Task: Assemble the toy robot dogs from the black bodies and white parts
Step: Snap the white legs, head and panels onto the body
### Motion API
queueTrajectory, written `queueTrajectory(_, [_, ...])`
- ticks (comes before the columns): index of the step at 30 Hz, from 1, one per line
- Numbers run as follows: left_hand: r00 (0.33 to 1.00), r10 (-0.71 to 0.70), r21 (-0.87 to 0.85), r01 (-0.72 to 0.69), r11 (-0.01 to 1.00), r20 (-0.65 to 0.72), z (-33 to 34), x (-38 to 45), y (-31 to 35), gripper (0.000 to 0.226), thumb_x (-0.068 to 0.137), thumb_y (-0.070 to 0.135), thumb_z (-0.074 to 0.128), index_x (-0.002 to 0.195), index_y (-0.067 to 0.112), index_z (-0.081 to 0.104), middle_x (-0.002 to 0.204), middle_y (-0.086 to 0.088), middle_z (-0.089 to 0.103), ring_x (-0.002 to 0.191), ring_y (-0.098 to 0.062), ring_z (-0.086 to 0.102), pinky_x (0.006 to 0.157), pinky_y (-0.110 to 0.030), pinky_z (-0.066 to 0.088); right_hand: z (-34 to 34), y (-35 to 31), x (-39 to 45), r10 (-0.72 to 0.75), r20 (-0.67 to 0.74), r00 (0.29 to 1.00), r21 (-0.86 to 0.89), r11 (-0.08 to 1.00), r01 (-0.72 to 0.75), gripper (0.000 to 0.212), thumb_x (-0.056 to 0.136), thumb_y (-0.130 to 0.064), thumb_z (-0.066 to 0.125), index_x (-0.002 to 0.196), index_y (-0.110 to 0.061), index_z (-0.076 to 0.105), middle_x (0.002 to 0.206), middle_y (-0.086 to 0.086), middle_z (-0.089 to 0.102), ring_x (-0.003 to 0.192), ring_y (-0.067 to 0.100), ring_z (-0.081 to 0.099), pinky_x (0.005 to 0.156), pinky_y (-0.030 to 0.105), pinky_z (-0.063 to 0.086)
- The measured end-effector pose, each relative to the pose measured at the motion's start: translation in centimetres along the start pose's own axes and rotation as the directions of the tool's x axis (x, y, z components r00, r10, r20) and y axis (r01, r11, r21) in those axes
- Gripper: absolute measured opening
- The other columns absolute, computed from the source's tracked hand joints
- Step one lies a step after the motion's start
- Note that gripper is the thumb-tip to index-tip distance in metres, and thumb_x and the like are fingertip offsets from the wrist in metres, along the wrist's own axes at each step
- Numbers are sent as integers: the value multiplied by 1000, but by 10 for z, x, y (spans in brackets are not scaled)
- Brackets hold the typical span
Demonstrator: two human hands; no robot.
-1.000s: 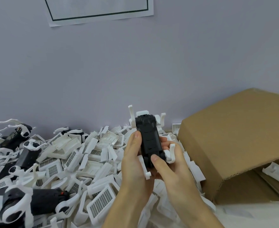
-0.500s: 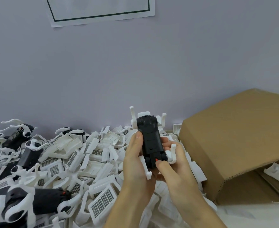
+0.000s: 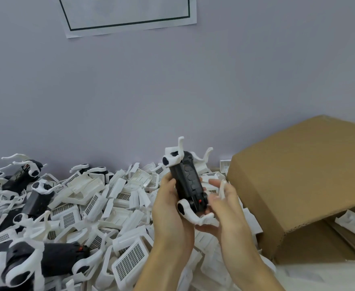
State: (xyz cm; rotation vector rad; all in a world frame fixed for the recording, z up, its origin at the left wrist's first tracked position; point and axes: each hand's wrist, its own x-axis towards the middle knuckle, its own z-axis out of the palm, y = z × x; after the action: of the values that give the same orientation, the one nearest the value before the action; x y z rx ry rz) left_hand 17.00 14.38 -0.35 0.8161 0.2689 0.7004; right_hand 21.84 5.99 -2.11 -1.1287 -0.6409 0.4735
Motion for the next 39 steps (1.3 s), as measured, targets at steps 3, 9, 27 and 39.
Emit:
queueTrajectory(3, [994, 82, -50, -86, 995, -77, 0, 2, 2, 25, 101, 16, 46, 120, 10, 61, 89, -11, 67, 74, -23, 65, 66, -37, 56, -5, -3, 4, -32, -55, 998, 82, 996, 36, 33, 89, -48, 53, 122, -45, 56, 113, -7, 70, 102, 15, 70, 77, 33, 57])
queueTrajectory(9, [989, 95, 113, -82, 990, -110, 3, 5, -1, 14, 95, 16, 63, 103, 6, 69, 80, -7, 66, 68, -17, 63, 57, -28, 56, -2, 3, 0, -365, -108, 925, -487, 830, 271, 29, 92, -31, 68, 115, -48, 59, 131, -15, 49, 126, 9, 51, 103, 22, 43])
queueTrajectory(27, [993, 99, 533, -114, 838, 57, -2, 7, -2, 58, 83, 66, 68, 81, 9, 78, 70, -7, 72, 84, -24, 74, 74, -28, 61, -14, -18, 6, -73, -51, 996, -111, 992, 67, 46, 108, -21, 38, 93, -37, 78, 73, -7, 69, 66, 6, 61, 62, 17, 52])
queueTrajectory(39, [953, 159, 369, -56, 928, -256, -7, 16, 0, 32, 94, 58, 56, 103, 32, 73, 92, 15, 77, 89, -3, 71, 78, -23, 47, -36, -8, 11, -83, -39, 996, -678, 734, 35, 20, 98, -22, 56, 94, -38, 68, 77, -10, 70, 75, 3, 64, 63, 15, 47])
